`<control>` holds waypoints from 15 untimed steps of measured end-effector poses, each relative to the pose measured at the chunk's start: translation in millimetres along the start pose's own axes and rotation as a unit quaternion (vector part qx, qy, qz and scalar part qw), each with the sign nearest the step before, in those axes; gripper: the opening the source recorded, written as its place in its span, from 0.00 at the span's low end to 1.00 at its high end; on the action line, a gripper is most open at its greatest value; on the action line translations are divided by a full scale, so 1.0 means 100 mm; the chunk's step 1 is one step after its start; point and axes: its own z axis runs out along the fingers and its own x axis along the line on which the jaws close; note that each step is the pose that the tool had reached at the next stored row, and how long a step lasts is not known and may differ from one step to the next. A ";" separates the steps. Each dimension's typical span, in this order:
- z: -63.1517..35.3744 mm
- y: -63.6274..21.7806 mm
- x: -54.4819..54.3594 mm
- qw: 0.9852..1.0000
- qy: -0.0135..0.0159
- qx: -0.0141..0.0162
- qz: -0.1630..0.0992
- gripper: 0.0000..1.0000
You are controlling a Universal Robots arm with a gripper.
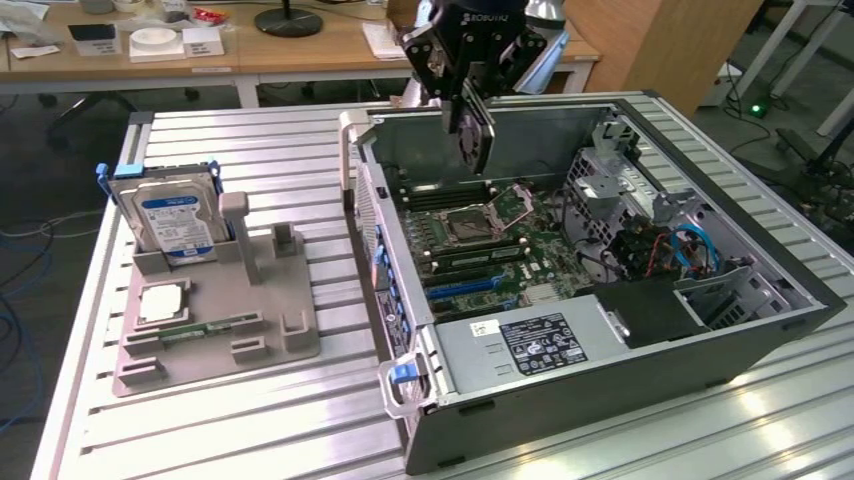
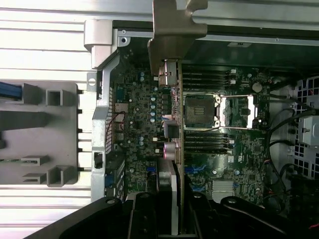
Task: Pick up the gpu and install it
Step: 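Pick up the gpu and move the gpu toward the slot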
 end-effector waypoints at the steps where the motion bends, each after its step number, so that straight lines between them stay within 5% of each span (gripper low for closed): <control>1: 0.001 0.000 -0.01 1.000 0.000 0.000 0.000 0.28; 15: 0.003 -0.001 -0.12 1.000 0.000 0.000 0.000 0.28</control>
